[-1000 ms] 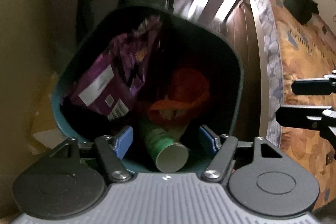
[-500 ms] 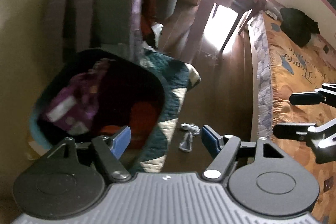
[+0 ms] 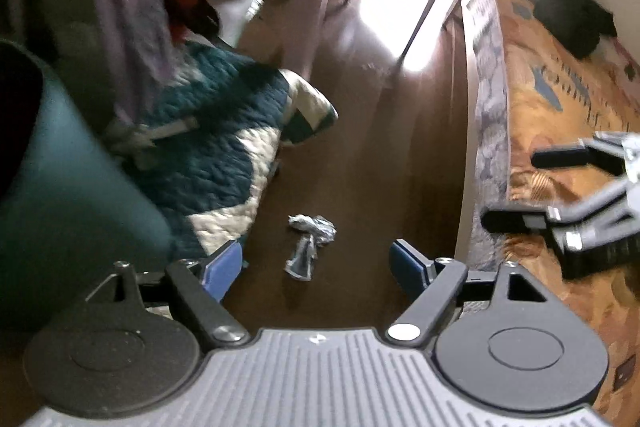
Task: Collect trash
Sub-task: 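Lower both tools to the silver foil and clear plastic packet on the floor, then close the left gripper on the clear packet while the right gripper grasps the silver foil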
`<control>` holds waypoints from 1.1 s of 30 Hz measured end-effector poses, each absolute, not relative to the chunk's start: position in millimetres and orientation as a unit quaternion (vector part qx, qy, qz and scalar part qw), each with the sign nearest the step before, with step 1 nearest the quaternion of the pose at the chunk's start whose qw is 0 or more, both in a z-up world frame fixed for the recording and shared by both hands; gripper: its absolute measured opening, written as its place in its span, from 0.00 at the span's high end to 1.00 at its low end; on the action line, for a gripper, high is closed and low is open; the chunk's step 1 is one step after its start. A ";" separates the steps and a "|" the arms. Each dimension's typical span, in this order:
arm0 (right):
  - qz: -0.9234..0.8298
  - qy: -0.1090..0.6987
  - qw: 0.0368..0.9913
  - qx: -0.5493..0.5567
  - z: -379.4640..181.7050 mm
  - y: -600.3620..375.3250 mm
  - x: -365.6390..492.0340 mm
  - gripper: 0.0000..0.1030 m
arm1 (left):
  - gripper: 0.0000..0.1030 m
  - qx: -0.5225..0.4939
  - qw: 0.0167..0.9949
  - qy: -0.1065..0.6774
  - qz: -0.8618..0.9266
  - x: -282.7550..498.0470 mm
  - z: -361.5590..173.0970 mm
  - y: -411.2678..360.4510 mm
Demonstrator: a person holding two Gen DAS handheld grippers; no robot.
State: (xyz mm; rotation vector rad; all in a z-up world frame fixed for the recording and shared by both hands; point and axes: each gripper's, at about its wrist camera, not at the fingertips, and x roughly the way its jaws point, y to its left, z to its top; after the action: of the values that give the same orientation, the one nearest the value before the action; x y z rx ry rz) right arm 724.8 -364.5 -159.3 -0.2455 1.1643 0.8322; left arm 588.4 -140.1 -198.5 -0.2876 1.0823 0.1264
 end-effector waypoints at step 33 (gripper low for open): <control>0.389 0.610 0.667 -0.179 -730.7 -249.6 816.9 0.21 | 0.20 -0.127 0.770 0.617 0.102 734.6 -750.7 -173.9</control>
State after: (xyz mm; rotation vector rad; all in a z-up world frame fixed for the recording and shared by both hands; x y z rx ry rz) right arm 816.9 -249.6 -730.7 -0.4035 1.3754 0.8769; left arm 734.6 -173.9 -750.7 -0.2754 1.3371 0.2222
